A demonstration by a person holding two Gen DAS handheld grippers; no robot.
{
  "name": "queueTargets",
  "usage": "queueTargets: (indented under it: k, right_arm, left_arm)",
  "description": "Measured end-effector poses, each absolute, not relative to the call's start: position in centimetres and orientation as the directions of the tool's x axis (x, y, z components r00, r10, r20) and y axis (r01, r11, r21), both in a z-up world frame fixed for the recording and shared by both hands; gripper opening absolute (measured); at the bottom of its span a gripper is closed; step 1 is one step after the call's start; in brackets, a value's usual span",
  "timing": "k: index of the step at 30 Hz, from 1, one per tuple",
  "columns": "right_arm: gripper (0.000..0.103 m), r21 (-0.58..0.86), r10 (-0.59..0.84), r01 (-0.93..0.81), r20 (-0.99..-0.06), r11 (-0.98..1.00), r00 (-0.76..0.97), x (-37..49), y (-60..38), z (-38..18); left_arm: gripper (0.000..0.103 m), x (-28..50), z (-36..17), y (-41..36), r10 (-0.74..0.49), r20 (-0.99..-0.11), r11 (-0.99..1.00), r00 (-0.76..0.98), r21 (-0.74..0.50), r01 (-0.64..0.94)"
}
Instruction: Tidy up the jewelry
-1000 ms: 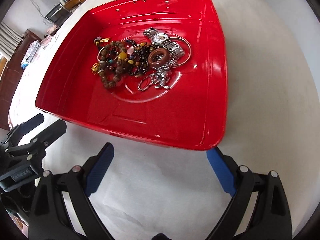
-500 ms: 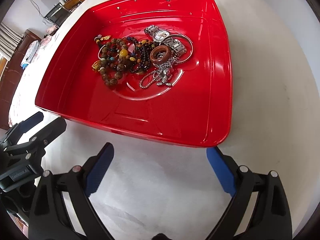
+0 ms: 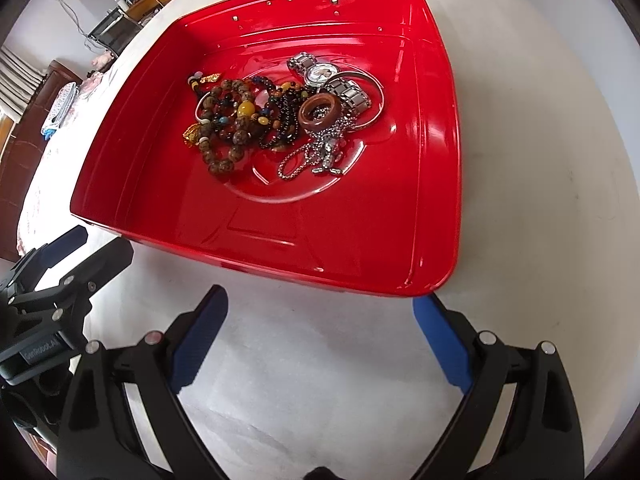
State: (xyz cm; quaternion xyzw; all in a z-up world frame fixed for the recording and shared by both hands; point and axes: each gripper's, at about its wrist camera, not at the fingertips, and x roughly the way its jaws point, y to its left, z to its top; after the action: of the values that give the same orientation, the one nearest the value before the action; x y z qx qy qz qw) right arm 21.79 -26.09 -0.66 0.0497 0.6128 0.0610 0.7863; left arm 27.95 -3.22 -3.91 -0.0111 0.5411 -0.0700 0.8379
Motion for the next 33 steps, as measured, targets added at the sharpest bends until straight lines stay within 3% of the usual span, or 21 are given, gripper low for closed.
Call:
queueTargets:
  k: [33]
  right_arm:
    - [0.093,0.144,0.151,-0.044,-0.958,0.989,0.244,21.85,-25.64,-0.84]
  left_arm:
    - [0.099,27.94,-3.90,-3.20,-0.129,-0.905,0.990,0.404,-0.095,0.105]
